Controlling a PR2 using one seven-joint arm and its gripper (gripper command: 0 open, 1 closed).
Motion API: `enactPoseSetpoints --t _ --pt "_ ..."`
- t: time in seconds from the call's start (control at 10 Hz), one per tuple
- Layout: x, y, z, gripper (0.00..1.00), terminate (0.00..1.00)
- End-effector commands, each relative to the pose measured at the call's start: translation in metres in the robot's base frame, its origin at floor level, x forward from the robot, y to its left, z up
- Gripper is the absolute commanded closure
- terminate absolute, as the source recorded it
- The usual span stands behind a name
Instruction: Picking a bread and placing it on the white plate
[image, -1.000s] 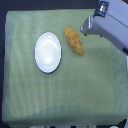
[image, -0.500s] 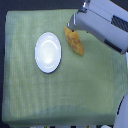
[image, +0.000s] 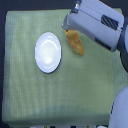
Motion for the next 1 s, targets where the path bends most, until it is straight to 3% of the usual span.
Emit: enactPoseSetpoints --t 0.0,0.4,0.9 --pt "0.004 0.026 -0.039 0.00 0.00" --pt "0.019 0.020 -0.052 0.00 0.00" --pt "0.019 0.020 -0.085 0.00 0.00"
